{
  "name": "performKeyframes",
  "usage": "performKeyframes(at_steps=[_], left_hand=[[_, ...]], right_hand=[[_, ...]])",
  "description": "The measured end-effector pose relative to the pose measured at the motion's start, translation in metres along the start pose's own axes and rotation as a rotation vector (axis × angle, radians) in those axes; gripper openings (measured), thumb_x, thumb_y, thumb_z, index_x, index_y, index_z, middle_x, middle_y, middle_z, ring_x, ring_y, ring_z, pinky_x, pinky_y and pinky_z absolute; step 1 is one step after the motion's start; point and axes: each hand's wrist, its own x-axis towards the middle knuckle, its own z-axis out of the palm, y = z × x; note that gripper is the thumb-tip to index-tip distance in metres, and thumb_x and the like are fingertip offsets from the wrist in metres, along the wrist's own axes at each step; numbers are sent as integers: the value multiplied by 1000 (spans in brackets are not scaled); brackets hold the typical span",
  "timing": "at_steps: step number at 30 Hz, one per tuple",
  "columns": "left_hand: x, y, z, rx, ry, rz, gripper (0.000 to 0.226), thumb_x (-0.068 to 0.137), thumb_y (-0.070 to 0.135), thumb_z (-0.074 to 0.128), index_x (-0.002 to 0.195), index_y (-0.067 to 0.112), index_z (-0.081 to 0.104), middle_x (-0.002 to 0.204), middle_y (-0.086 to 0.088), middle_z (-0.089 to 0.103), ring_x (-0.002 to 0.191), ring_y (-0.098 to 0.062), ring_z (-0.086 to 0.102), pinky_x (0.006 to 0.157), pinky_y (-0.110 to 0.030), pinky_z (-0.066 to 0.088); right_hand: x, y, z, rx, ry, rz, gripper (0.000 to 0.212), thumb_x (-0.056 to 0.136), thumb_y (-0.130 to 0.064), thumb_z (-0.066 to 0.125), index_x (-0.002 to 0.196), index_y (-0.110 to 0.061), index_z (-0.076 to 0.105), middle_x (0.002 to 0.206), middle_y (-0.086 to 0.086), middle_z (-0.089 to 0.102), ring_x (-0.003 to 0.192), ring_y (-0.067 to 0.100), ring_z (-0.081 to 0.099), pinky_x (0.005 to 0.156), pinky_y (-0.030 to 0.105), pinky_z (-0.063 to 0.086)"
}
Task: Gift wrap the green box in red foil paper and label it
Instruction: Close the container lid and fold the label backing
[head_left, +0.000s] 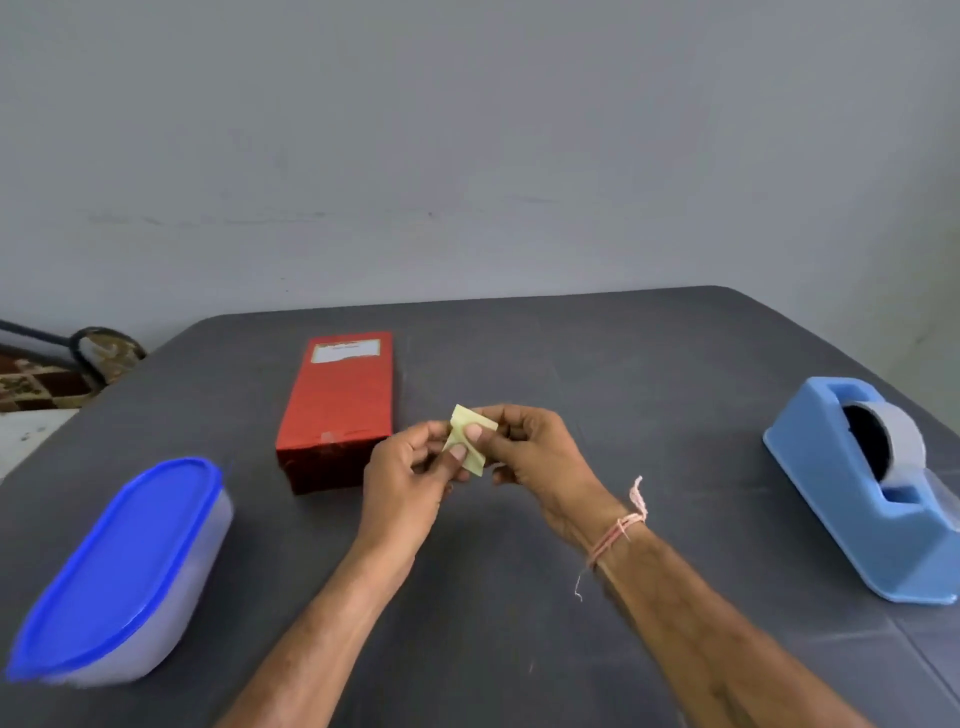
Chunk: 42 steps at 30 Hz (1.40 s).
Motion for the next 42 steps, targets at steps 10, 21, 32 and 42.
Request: performKeyframes(at_steps=[10, 21, 32, 42], left_hand=[[51, 49, 47, -281, -100, -378, 12, 95, 13, 68, 94, 12, 79, 81, -9, 74, 71, -13, 62, 66, -25, 47], [28, 201, 82, -673, -191, -834, 13, 86, -1, 71, 89, 10, 66, 76, -7, 69, 63, -12, 62, 57, -21, 53], [-14, 248, 173, -851, -144, -878, 17, 79, 12, 72, 93, 4, 78, 89, -9, 76, 79, -14, 70, 65, -21, 60], [-95, 325, 362, -647, -36, -732, 13, 91, -3, 64, 98, 1, 75, 87, -10, 76, 68, -10, 70, 63, -17, 59]], right_hand=[[12, -43, -48, 318, 258, 299, 26, 91, -8, 71, 113, -23, 73, 88, 3, 71, 78, 15, 59, 65, 27, 42], [-71, -200, -63, 40, 426, 188, 15, 86, -16, 81, 101, -12, 81, 100, 11, 76, 101, 25, 74, 96, 44, 58], [-99, -220, -157, 132, 507, 186, 7, 91, -11, 73, 92, -5, 76, 97, 20, 74, 92, 22, 72, 84, 29, 57], [-194, -249, -347, 240, 376, 60, 10, 90, -3, 73, 92, 7, 71, 80, 15, 70, 73, 15, 63, 65, 20, 50]])
